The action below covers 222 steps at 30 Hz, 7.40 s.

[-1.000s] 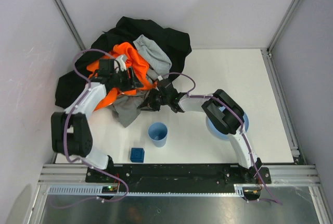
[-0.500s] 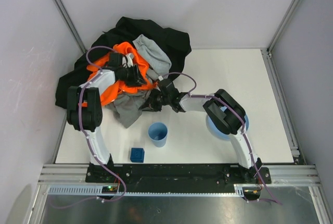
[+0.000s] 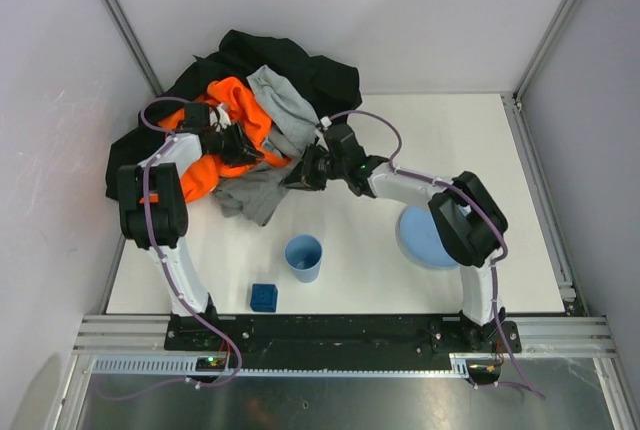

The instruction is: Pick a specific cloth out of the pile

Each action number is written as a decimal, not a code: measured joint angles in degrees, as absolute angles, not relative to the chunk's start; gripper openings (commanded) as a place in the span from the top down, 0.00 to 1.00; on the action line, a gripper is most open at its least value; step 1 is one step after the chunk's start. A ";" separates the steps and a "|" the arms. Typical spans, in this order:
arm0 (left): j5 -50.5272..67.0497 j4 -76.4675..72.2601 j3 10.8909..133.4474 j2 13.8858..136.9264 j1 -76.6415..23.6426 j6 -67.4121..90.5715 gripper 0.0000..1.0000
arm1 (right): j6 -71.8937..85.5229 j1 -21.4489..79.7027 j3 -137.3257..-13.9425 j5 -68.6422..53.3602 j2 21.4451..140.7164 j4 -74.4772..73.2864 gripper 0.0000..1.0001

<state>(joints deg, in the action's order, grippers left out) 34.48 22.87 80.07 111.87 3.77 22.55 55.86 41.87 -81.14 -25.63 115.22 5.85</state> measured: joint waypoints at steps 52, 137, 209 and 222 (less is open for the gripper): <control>30.63 24.60 80.07 112.20 7.25 23.57 0.47 | 47.70 3.46 -80.71 -26.41 69.21 -15.22 1.00; -25.43 33.74 57.84 75.94 -23.90 7.53 0.00 | 40.99 -11.84 -97.08 -30.89 86.11 -19.68 1.00; -26.00 33.52 56.97 74.94 -23.99 7.62 0.00 | 24.53 0.21 -65.23 -15.27 75.88 -28.93 0.01; -19.77 33.47 56.99 74.74 -23.99 9.28 0.00 | 24.99 6.74 -64.49 -14.35 73.08 -29.65 0.01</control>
<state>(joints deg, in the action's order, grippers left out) -19.77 33.47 56.99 74.74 -23.99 9.28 24.99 6.74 -64.49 -14.35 73.08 -29.65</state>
